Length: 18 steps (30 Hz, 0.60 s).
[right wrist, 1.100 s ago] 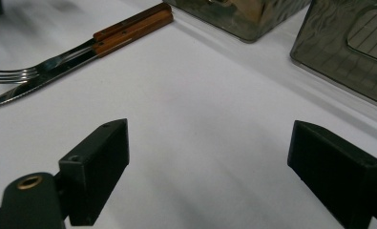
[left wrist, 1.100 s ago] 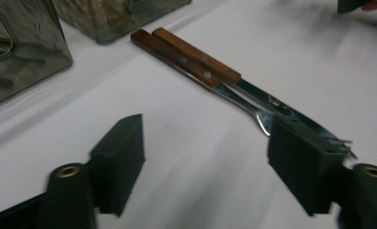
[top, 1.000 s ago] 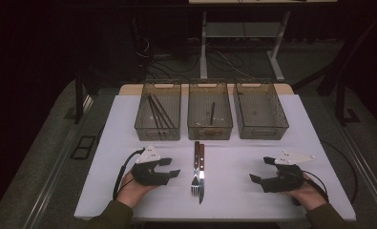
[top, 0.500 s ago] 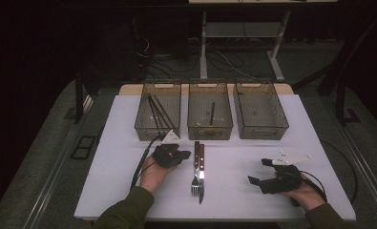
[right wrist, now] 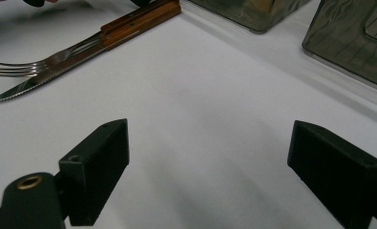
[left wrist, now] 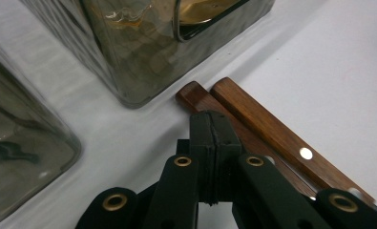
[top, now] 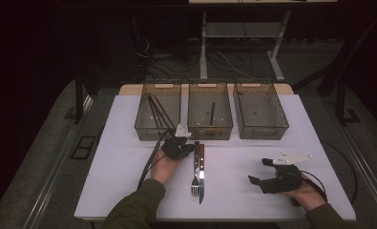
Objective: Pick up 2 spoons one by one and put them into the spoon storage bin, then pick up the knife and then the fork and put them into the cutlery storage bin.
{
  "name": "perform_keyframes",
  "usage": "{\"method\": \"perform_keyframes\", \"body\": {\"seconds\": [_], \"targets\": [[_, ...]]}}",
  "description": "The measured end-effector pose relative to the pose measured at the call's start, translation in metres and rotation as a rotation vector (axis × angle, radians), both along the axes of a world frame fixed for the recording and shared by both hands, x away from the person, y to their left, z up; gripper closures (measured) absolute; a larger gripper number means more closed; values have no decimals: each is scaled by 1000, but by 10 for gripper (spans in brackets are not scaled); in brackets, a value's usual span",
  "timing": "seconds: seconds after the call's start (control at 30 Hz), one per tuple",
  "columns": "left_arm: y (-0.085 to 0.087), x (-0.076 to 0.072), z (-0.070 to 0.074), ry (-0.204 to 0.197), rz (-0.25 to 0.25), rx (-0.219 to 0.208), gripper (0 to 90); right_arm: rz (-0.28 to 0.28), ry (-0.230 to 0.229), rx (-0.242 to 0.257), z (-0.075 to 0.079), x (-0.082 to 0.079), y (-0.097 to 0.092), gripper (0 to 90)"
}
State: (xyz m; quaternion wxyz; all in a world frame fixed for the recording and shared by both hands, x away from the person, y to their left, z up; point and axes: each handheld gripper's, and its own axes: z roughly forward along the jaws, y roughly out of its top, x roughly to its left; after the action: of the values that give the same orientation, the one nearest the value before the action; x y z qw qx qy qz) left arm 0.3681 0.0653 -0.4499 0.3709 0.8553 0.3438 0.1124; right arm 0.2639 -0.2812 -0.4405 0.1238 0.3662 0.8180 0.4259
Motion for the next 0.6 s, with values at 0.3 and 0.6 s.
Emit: {"method": "perform_keyframes", "body": {"seconds": [0.3, 0.6], "targets": [[-18, 2, -2, 2, -32, -18, 893, -1, -3, 3, 1, 1, -1, 137], [-36, -4, -2, 14, -112, -20, 893, -4, -3, 9, 1, 0, -2, 137]]}}
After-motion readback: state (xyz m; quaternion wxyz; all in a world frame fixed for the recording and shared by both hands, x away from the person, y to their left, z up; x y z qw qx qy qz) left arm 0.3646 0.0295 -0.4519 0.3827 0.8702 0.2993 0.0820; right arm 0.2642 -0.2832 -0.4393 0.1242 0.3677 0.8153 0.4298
